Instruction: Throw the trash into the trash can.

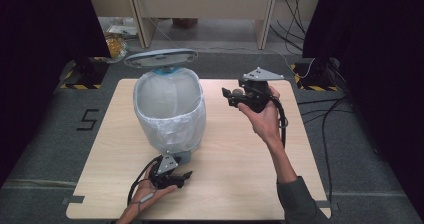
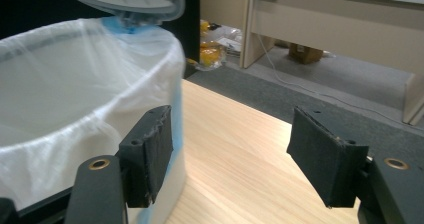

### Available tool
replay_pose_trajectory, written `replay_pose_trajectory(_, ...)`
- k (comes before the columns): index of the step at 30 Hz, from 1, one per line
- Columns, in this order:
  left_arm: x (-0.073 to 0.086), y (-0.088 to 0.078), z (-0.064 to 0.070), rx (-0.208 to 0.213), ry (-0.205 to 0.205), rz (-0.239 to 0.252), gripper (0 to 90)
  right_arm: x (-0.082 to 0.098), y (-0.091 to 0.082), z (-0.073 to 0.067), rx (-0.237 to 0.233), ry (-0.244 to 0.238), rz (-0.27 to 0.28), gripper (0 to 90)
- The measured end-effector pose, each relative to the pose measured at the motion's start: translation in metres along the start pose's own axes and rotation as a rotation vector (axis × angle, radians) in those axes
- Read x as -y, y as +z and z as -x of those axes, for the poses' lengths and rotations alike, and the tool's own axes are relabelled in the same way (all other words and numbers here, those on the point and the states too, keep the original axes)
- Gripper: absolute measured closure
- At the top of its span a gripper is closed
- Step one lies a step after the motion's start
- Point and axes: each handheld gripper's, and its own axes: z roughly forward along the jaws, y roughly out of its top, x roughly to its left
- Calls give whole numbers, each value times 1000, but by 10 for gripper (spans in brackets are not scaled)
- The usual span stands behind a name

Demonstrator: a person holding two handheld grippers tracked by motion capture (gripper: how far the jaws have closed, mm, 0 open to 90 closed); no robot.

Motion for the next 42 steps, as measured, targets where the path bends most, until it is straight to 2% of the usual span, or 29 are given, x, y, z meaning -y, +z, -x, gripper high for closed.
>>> replay_pose_trajectory(2,0,0,0,2,1,-2,331,7,-6,8,13,10,3,331)
replay_pose_trajectory(7,0,0,0,2,0,-1,331,18,-13,17,29,25,0,309)
replay_pose_trajectory(12,0,0,1,0,2,2,331,40,-22,28,56,46,-5,272)
replay_pose_trajectory(21,0,0,0,2,-1,5,331,66,-33,36,88,55,-22,235)
replay_pose_trajectory(26,0,0,0,4,-3,4,331,90,-33,39,102,58,-41,212)
replay_pose_trajectory(29,0,-1,0,4,5,-4,331,97,-32,39,109,62,-40,210)
replay_pose_trajectory(32,0,0,1,6,-2,-1,331,112,-30,38,103,74,-40,209)
replay_pose_trajectory(36,0,0,1,5,-1,-1,331,120,-29,36,103,65,-44,208)
replay_pose_trajectory(42,0,0,1,5,-2,-1,331,139,-27,31,82,77,-32,206)
